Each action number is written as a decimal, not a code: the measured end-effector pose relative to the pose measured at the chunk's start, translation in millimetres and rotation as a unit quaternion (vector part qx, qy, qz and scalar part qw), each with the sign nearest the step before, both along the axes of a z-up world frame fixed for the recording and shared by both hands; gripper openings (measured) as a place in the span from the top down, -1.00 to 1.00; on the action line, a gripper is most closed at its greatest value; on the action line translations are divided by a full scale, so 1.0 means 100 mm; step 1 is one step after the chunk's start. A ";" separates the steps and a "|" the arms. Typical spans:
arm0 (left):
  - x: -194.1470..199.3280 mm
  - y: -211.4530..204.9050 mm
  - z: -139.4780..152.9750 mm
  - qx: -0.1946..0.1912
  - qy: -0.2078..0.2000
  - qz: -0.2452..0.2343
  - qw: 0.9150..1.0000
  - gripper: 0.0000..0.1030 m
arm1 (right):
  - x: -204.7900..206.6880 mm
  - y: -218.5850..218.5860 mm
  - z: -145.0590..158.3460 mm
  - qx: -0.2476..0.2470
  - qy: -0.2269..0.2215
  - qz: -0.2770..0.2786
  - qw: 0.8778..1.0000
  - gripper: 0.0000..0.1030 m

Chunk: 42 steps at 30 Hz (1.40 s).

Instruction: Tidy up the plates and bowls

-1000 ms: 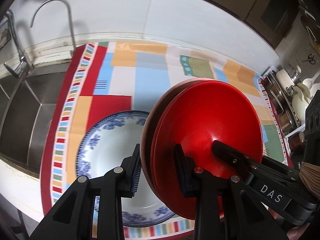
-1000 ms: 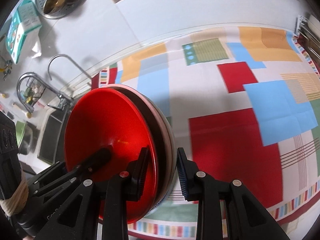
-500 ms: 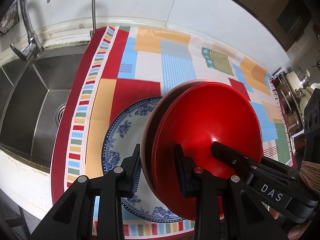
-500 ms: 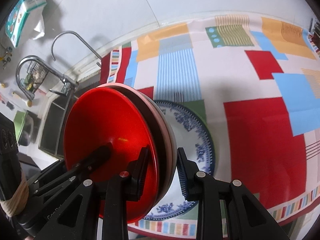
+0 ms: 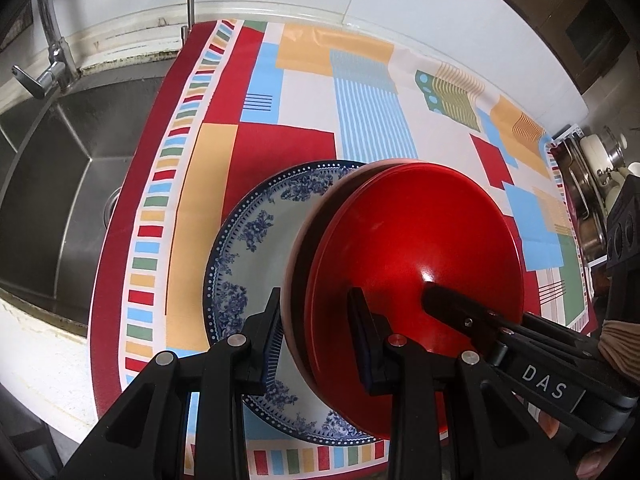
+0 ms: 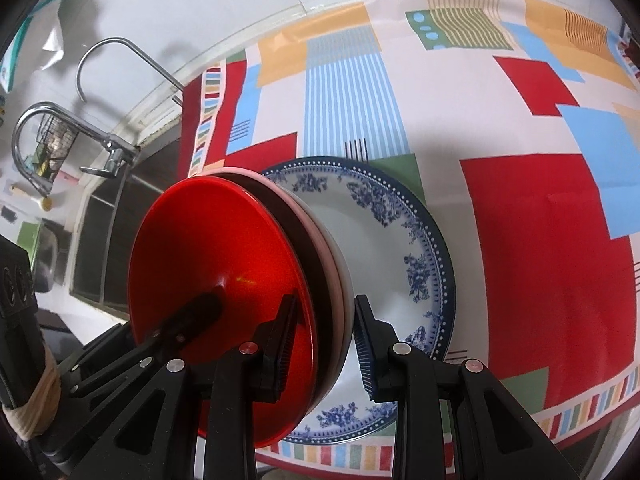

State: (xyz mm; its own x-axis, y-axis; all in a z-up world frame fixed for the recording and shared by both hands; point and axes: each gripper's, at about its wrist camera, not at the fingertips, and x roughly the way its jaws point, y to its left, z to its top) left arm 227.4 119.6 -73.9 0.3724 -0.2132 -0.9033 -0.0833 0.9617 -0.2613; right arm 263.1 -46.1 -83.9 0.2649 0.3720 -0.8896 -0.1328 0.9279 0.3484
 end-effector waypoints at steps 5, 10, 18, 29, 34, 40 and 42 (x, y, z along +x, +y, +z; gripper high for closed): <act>0.02 0.00 -0.06 -0.001 0.005 -0.004 1.000 0.41 | 0.03 0.01 -0.04 -0.002 0.006 -0.001 1.000 0.42; 0.03 -0.01 -0.07 0.005 -0.001 -0.011 1.000 0.41 | 0.04 0.01 -0.06 -0.009 0.007 -0.002 1.000 0.42; 0.03 0.00 -0.01 0.024 -0.020 -0.014 0.999 0.32 | 0.05 0.02 -0.03 -0.019 -0.012 -0.004 1.000 0.40; -0.44 -0.02 0.45 0.085 -0.135 -0.006 0.987 -0.34 | -0.36 -0.09 0.43 -0.057 -0.121 -0.021 0.991 -0.13; -0.79 0.00 0.67 0.081 -0.197 0.025 0.977 -0.65 | -0.64 -0.19 0.64 -0.062 -0.173 -0.029 0.983 -0.43; -1.28 -0.15 0.85 0.115 -0.255 0.059 0.958 -0.87 | -1.06 -0.44 0.80 -0.060 -0.241 -0.044 0.968 -0.64; -1.44 -0.24 0.89 0.132 -0.265 0.062 0.953 -0.89 | -1.21 -0.54 0.84 -0.061 -0.261 -0.046 0.962 -0.69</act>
